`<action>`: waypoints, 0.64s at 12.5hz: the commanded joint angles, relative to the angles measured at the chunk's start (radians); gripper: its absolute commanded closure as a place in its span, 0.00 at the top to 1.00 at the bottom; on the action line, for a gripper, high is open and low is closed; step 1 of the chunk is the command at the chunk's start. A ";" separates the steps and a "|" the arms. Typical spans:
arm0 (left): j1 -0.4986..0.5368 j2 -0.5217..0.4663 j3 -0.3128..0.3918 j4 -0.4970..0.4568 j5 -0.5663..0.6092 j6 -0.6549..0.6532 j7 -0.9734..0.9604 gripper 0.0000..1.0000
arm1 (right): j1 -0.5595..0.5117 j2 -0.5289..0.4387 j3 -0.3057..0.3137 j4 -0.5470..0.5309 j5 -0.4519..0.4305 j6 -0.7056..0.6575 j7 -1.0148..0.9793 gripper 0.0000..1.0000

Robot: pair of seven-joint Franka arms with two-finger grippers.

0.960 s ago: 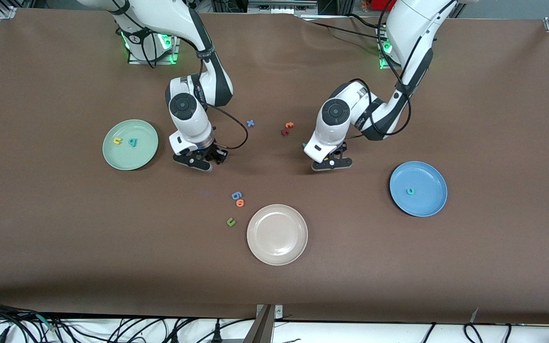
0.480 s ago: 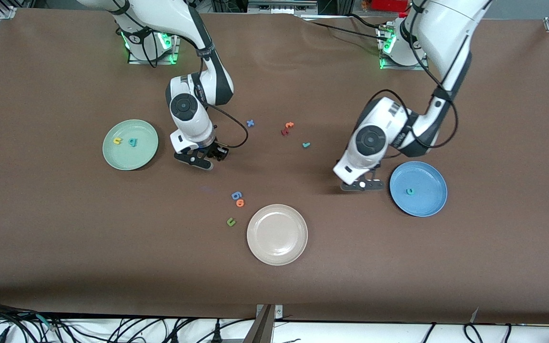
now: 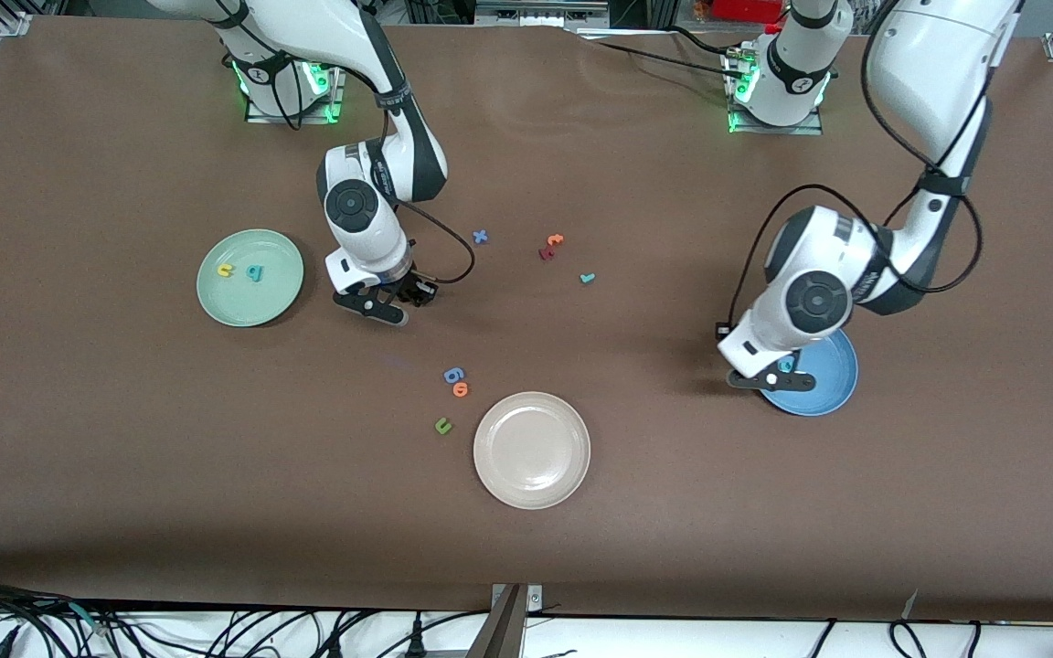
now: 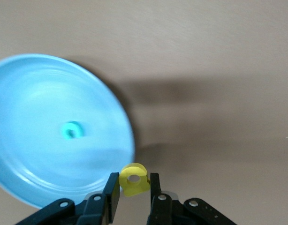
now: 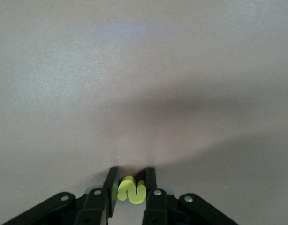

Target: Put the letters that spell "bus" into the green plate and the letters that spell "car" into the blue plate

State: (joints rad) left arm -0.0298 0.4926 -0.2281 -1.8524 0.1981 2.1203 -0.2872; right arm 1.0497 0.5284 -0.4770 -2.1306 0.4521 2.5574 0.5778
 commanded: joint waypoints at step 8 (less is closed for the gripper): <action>0.155 -0.109 -0.017 -0.187 -0.034 0.179 0.218 0.23 | 0.003 -0.133 -0.477 0.045 0.002 -0.665 -0.370 0.00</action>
State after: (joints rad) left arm 0.0909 0.4544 -0.2352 -1.9241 0.1908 2.2034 -0.1066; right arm 1.0366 0.3953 -0.9225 -2.0200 0.4508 1.8880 0.2759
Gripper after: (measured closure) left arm 0.696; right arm 0.727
